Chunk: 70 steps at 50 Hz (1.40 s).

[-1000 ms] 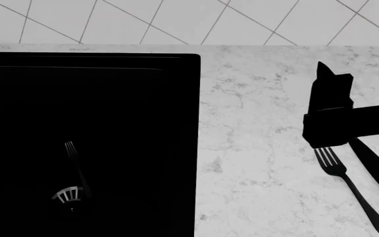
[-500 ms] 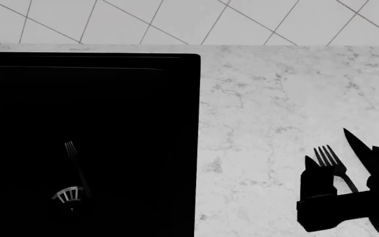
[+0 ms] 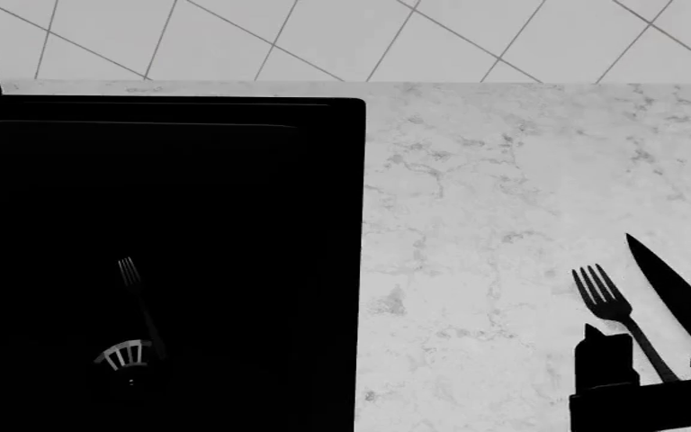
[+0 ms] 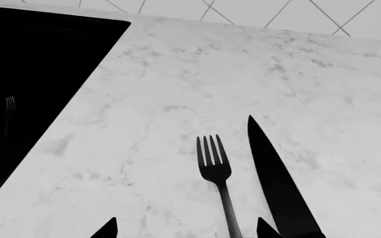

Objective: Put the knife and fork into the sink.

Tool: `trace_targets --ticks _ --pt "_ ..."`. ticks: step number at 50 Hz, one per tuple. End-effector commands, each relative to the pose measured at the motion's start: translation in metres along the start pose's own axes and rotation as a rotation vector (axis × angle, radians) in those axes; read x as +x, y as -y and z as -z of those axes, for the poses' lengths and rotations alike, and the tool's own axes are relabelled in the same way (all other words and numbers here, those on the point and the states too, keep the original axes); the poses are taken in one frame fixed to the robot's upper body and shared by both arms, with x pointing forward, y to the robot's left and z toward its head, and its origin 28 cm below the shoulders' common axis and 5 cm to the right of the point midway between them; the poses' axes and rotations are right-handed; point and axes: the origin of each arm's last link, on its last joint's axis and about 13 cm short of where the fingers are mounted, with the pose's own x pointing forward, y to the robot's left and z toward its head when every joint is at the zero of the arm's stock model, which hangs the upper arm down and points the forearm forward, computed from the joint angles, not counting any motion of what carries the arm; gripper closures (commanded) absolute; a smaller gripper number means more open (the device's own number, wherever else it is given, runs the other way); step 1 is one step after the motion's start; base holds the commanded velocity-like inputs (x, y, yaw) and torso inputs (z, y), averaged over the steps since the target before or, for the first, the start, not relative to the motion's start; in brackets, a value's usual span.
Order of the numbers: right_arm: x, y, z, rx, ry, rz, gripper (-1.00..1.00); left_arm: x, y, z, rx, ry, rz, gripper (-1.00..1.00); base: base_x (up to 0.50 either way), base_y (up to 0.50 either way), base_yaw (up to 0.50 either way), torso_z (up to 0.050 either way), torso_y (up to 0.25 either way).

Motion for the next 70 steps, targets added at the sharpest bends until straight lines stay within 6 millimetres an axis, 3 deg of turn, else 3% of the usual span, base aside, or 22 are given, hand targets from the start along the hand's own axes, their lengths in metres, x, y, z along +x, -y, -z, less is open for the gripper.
trace_targets --ticks 1,7,16,70 --pt "0.006 0.006 -0.007 -0.008 -0.026 0.023 -1.00 -0.002 0.001 0.002 -0.001 -0.004 0.002 -1.00 0.00 0.00 0.00 0.000 0.000" --pt "0.017 0.006 -0.009 -0.006 -0.022 -0.004 -1.00 -0.001 0.002 0.001 0.003 -0.004 0.005 -1.00 0.00 0.00 0.00 0.000 0.000" --pt "0.030 0.007 0.003 0.017 -0.053 -0.015 -1.00 -0.002 0.002 0.003 0.009 -0.010 0.001 -1.00 0.00 0.00 0.00 0.000 0.000" --pt "0.043 0.015 0.031 0.142 -0.161 0.022 -1.00 -0.004 0.001 0.012 0.008 -0.031 -0.006 -1.00 0.00 0.00 0.00 0.000 0.000"
